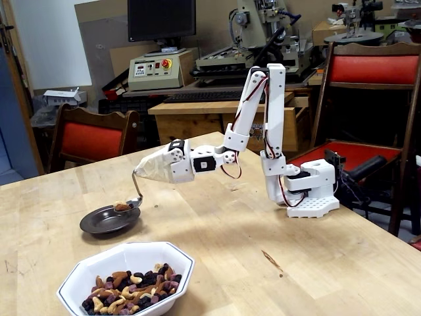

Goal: Use spoon to take food

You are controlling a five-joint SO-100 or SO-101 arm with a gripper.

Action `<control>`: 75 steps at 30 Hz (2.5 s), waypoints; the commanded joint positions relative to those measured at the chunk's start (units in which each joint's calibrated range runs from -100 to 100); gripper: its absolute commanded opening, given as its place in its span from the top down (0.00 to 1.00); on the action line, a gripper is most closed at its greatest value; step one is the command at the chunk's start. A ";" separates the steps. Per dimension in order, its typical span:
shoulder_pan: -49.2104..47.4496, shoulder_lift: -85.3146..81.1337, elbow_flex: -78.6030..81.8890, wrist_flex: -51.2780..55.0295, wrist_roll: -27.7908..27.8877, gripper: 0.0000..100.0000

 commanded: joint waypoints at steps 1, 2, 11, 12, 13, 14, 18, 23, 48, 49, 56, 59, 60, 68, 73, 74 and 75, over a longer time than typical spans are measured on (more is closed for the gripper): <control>-0.18 0.07 -1.44 -2.06 0.05 0.96; -0.18 0.16 -2.33 -2.06 0.05 0.96; -0.18 0.33 -13.56 -1.35 0.05 0.96; -0.18 0.33 -14.27 -1.35 0.05 0.96; -0.18 0.33 -14.54 -1.35 0.05 0.96; -0.18 0.33 -14.80 -1.35 0.05 0.96; -0.18 0.33 -13.92 -1.35 0.05 0.96; -0.18 0.59 -13.74 -1.35 0.10 0.96; -0.18 8.38 -13.65 -2.06 0.15 0.96; -0.18 8.38 -13.65 -2.06 0.15 0.96; -0.18 8.46 -13.56 -2.06 0.15 0.96; -0.18 8.46 -13.56 -2.06 0.20 0.96; -0.18 8.46 -13.56 -2.06 0.20 0.96; -0.18 8.46 -13.56 -2.06 5.23 0.96; -0.18 8.38 -13.56 -2.06 6.20 0.96; -0.18 8.38 -13.56 -2.06 6.25 0.96; -0.18 8.38 -13.56 -2.06 6.25 0.96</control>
